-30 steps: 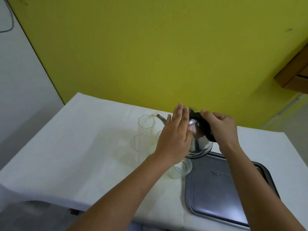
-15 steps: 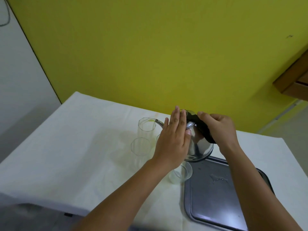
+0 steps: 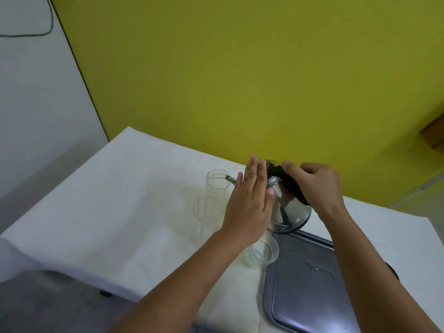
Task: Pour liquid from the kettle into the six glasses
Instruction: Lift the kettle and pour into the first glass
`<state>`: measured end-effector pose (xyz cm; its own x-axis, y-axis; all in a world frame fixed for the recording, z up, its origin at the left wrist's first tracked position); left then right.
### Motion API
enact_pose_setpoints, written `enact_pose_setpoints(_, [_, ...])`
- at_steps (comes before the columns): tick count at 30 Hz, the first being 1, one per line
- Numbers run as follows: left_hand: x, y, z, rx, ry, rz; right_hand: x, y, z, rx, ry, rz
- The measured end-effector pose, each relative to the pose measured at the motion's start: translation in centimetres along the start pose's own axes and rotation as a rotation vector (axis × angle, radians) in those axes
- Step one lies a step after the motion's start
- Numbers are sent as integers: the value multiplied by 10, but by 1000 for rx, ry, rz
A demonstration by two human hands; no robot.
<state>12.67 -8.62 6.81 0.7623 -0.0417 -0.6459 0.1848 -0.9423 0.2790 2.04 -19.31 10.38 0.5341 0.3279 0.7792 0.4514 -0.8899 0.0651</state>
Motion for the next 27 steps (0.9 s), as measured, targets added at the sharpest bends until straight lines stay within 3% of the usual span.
enact_pose_setpoints(27, [-2,2,1,-14,-38,-17,14,3,-7,8,-100,-15])
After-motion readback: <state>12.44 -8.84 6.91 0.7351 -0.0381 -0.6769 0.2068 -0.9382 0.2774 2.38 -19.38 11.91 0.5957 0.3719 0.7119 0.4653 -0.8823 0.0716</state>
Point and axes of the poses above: each hand's wrist, its own y-axis towards the middle knuckle, its own z-axis out of the palm, x = y × z, the point moved 10 cm from there along y, towards the middle knuckle, and after that the axes turned 11 degrees about x, right-handed, at the moved point
